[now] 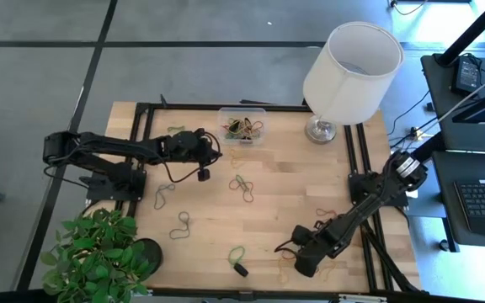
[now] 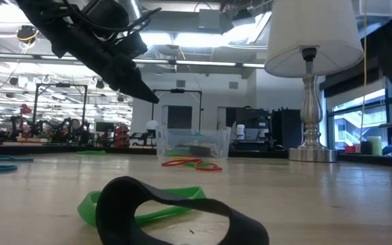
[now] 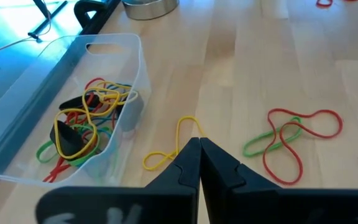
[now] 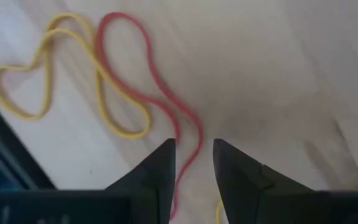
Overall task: Pick and place rubber bands into bin
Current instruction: Put the red rubber band into the transparent bin
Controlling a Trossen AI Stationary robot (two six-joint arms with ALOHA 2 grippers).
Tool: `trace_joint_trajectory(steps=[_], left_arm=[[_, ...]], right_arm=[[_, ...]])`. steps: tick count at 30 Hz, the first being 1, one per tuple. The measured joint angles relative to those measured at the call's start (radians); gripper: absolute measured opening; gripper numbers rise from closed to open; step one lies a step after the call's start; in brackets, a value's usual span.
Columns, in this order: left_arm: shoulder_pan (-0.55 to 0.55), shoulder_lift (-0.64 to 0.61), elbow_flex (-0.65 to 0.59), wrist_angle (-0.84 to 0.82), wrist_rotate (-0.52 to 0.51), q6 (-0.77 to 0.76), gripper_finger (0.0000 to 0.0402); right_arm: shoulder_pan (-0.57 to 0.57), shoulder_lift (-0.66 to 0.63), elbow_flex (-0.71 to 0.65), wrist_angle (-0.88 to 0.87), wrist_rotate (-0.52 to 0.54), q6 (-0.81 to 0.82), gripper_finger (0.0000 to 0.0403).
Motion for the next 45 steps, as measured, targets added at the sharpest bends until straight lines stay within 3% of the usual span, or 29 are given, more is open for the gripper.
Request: trace_joint_trajectory(steps=[10, 17, 24, 30, 33, 45], left_arm=[[0.000, 0.000, 0.000, -0.001, 0.000, 0.005, 0.0001], [0.000, 0.001, 0.000, -0.005, -0.001, 0.037, 0.0005], [0.001, 0.001, 0.000, -0.008, -0.008, 0.037, 0.0001], [0.000, 0.001, 0.001, 0.001, -0.007, 0.037, 0.0007], [0.000, 0.001, 0.001, -0.003, -0.007, 0.037, 0.0007], [0.000, 0.001, 0.001, -0.003, -0.007, 0.014, 0.0006]], right_arm=[[0.008, 0.089, 0.009, 0.012, 0.008, -0.010, 0.0106], [0.008, 0.094, 0.006, -0.004, 0.030, -0.003, 0.0011], [0.009, 0.086, 0.051, -0.092, 0.067, -0.006, 0.0004], [-0.003, 0.050, 0.165, -0.300, 0.233, -0.075, 0.0002], [-0.022, 0.051, 0.204, -0.440, 0.255, -0.103, 0.0001], [-0.223, 0.012, 0.292, -0.531, 0.422, -0.321, 0.0000]])
